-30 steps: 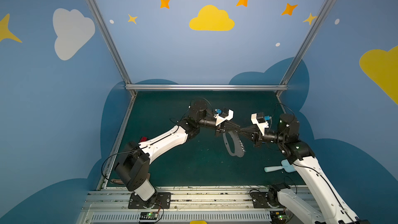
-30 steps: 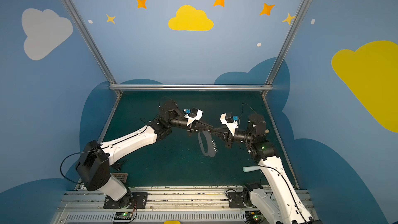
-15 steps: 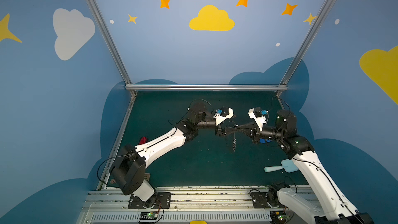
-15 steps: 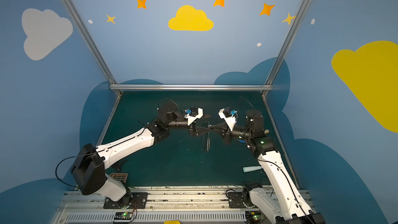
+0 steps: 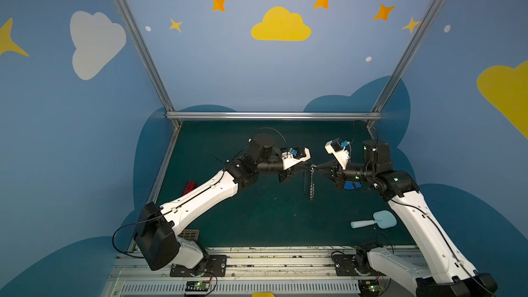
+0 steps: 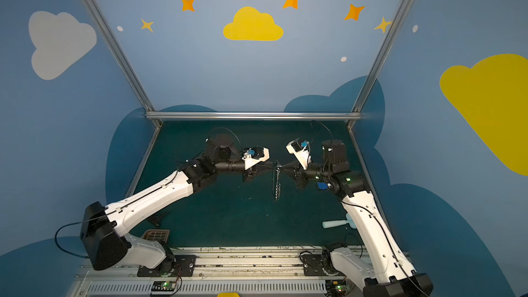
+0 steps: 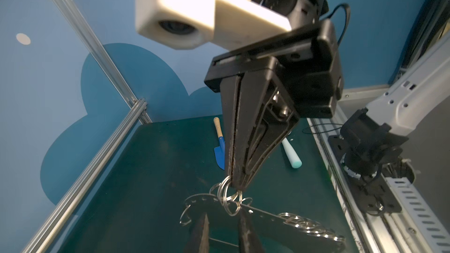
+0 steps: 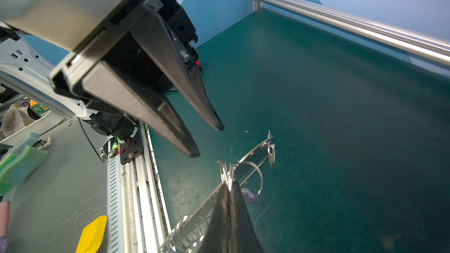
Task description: Put the keys on the keyring
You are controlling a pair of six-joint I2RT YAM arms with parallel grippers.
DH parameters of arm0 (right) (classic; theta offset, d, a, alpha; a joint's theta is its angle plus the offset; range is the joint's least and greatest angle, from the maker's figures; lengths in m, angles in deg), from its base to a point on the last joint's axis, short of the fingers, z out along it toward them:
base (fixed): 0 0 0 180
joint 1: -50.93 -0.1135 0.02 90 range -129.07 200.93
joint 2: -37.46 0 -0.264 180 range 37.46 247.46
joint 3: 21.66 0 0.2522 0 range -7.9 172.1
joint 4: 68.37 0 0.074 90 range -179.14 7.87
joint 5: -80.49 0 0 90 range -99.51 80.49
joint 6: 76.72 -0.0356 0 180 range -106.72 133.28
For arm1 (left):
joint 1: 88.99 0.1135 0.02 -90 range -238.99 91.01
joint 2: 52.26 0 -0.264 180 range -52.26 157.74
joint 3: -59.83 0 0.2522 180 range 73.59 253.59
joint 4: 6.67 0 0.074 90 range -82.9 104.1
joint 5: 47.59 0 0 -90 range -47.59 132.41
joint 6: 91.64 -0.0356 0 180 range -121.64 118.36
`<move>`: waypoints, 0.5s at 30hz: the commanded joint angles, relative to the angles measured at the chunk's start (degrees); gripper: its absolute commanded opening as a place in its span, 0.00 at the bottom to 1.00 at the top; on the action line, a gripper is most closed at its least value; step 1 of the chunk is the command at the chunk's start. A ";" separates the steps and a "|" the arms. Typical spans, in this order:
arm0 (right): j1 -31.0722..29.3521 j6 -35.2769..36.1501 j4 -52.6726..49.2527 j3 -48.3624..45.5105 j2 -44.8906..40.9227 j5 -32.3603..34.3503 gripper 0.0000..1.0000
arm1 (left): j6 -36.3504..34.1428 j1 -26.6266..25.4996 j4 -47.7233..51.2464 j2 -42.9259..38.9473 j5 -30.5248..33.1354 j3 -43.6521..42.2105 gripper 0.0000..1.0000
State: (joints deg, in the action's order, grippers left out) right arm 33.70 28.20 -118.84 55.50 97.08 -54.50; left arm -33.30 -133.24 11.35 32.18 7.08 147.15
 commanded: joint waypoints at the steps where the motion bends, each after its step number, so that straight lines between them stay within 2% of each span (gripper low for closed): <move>1: -1.10 4.15 -5.89 2.63 0.59 1.77 0.00 | -4.73 -0.26 8.15 1.95 -0.70 3.81 0.22; 15: -3.92 6.43 -9.32 6.45 2.74 4.58 0.00 | -12.61 -1.06 19.92 5.76 -4.18 10.51 0.22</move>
State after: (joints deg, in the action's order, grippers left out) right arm 30.40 33.71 -127.02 59.85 99.59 -50.26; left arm -43.34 -133.99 27.06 37.27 4.87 156.05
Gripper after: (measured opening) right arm 0.047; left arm 0.221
